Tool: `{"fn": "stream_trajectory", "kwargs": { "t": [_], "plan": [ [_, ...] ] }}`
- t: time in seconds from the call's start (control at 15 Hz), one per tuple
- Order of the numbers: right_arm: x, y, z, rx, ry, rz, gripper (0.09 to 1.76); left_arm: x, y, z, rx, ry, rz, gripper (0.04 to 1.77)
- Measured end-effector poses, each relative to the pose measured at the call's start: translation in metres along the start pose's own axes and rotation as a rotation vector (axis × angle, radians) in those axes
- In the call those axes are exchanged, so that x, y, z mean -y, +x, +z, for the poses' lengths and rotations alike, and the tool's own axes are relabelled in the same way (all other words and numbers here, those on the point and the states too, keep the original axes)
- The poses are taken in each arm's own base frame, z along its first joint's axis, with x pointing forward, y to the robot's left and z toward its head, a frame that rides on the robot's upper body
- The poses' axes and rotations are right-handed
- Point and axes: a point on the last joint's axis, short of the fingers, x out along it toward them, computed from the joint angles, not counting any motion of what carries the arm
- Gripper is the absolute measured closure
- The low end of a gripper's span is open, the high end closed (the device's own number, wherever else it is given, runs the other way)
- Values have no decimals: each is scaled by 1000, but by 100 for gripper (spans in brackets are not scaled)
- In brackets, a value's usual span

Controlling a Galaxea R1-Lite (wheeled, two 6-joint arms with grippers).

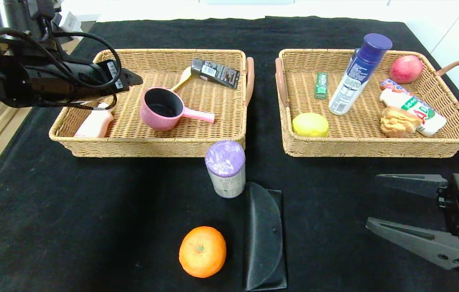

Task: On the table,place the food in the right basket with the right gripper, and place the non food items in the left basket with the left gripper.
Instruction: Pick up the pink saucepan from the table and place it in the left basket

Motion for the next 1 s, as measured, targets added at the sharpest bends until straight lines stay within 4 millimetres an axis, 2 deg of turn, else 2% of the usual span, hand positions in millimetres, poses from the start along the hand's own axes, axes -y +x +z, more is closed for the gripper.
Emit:
{"fn": "stream_trajectory", "kwargs": {
  "t": [0.13,0.33,0.6,0.8,1.0],
  "plan": [
    [0,0,0,-1,2,0,14,1,-6,1,-2,1,-2,41],
    [0,0,0,-1,2,0,14,6,-26,-1,-39,14,-15,31],
    [0,1,-1,-6,5,2,14,12,-73,-6,-65,31,-62,23],
    [0,1,-2,-8,7,3,14,16,-110,-17,-77,69,-124,18],
    [0,1,-2,-10,9,3,14,29,-138,-32,-102,99,-230,15]
  ]
}}
